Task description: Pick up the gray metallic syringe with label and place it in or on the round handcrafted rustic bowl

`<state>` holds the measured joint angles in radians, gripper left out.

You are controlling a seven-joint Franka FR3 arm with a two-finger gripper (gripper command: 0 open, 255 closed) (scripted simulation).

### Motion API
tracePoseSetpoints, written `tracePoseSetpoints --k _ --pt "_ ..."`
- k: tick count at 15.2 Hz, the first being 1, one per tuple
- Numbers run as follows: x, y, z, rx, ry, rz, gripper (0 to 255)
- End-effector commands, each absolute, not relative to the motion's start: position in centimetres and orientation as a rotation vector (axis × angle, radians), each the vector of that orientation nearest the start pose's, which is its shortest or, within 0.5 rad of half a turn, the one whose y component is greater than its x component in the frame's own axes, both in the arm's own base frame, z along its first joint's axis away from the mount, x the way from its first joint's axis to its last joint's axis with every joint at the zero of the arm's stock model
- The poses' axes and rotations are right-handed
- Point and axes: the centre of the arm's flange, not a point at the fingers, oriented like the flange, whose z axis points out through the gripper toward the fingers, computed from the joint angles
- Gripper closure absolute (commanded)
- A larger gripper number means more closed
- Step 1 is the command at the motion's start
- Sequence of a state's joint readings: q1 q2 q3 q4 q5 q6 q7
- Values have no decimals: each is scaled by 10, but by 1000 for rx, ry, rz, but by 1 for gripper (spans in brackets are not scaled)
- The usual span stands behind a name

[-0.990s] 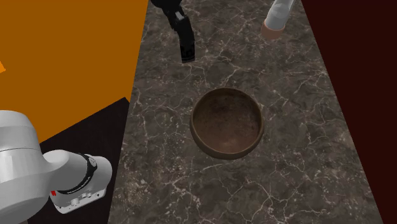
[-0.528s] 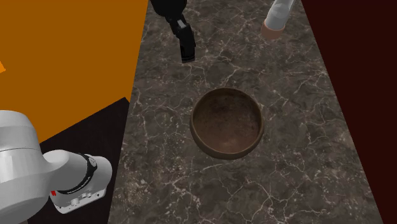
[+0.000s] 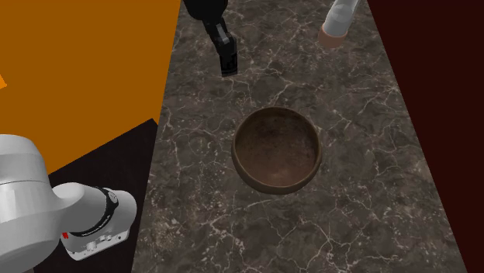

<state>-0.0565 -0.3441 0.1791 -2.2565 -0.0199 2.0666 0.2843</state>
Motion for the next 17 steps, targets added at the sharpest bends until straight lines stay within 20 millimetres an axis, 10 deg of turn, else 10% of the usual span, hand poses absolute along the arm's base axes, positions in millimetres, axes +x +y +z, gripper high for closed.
tracePoseSetpoints --k 1,17 --pt "461 62 512 -3169 254 -256 255" --pt "461 62 576 -3169 254 -256 255"
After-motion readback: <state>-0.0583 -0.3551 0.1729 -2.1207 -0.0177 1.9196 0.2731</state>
